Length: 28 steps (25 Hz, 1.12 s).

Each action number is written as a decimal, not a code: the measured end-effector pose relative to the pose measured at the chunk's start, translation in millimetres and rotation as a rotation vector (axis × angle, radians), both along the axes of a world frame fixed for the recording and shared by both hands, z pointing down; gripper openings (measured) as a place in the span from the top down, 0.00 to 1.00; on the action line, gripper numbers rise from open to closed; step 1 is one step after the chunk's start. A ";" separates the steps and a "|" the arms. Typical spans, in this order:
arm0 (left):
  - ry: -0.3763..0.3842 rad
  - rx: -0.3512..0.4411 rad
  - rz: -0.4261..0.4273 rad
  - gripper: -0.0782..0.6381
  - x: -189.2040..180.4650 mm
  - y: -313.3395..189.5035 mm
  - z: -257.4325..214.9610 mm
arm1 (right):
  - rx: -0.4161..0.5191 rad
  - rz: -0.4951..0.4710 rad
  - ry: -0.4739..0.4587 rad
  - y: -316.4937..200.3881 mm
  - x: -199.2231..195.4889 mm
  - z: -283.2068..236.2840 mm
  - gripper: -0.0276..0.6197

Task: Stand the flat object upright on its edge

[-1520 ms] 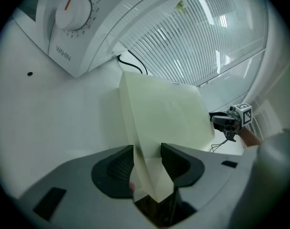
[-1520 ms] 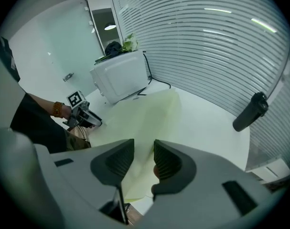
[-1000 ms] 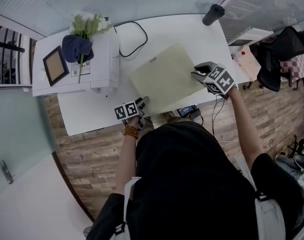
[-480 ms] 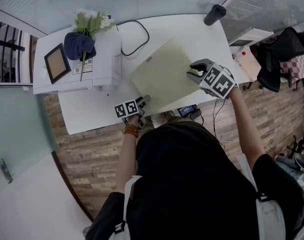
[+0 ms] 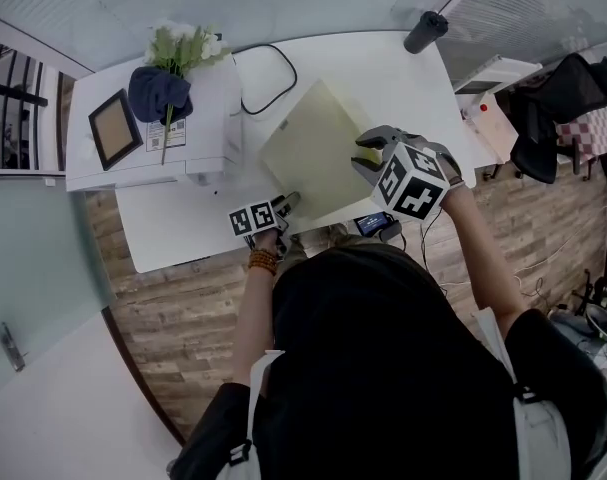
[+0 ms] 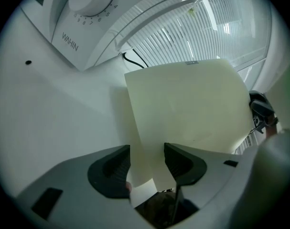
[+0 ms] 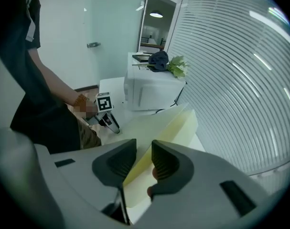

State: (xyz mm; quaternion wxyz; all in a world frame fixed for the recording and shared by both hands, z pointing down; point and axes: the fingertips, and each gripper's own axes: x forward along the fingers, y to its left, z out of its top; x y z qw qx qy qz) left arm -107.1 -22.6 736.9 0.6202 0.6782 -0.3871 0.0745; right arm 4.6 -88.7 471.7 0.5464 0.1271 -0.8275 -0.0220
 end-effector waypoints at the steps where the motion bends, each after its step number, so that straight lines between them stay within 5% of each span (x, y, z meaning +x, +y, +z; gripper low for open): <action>1: 0.001 -0.003 0.001 0.57 -0.3 0.5 1.0 | 0.007 -0.015 0.025 2.8 -4.8 -1.2 0.82; 14: -0.051 -0.044 0.060 0.58 11.1 3.6 16.5 | 0.117 -0.237 0.323 59.3 -77.3 -0.6 0.82; 20: -0.041 -0.041 0.035 0.57 8.1 2.7 13.2 | 0.168 -0.267 0.393 74.2 -89.0 2.8 0.82; 24: -0.039 -0.015 0.004 0.57 -3.0 2.6 2.4 | 0.162 -0.251 0.355 80.6 -87.9 0.8 0.79; 28: -0.023 0.050 -0.048 0.57 -19.0 0.0 -26.5 | 0.077 -0.205 0.187 89.2 -82.8 -9.1 0.73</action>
